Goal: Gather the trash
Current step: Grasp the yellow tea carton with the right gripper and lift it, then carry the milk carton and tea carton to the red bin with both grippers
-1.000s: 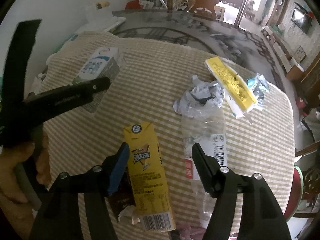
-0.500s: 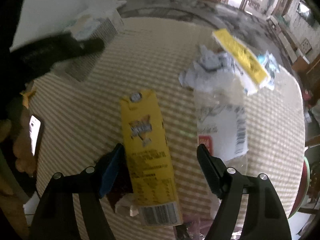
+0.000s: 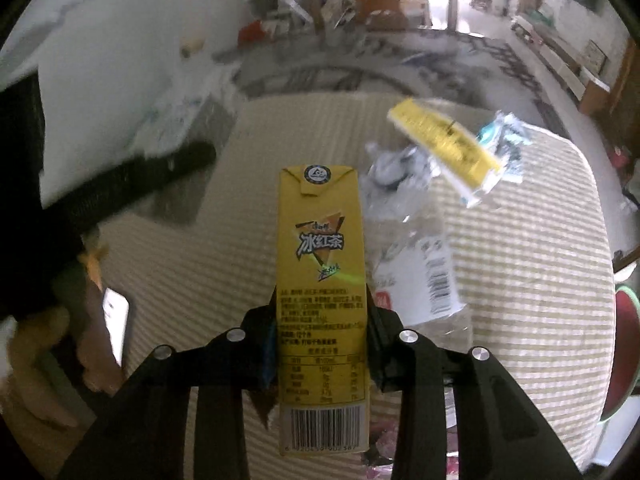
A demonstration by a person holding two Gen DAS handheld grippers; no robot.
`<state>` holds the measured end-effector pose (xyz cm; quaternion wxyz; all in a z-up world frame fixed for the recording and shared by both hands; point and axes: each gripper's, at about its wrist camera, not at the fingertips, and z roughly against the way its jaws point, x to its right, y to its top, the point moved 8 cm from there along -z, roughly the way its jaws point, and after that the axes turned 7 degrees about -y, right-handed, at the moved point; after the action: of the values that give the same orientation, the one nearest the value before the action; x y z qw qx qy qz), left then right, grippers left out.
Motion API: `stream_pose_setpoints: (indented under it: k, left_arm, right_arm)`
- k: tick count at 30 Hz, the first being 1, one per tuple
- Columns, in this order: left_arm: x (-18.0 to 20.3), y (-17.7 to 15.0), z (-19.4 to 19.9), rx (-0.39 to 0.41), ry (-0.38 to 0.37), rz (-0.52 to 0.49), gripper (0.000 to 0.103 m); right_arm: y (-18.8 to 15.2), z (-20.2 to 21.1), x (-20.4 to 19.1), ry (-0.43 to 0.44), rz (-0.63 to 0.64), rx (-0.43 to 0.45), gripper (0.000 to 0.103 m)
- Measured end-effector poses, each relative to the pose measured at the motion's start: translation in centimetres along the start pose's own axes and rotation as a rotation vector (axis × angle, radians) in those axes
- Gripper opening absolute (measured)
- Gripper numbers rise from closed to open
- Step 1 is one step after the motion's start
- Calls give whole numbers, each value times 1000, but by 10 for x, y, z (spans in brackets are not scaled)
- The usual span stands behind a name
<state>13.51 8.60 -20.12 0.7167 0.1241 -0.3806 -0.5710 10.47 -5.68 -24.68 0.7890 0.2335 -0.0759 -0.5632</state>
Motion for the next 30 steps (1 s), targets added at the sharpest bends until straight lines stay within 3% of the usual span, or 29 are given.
stream_pose_setpoints:
  k: [9,19,30]
  left_arm:
    - [31,5,6,11,-61,-33,54]
    - [70,2,5,-2,-131,-84,54]
    - [96,-7,0,-18,-156,-125,54]
  right_arm:
    - [18,33,30,0,-120,92,34]
    - [8,49,62,-35,-188,114,34]
    - [-4,59,91,-51,-247,126,34]
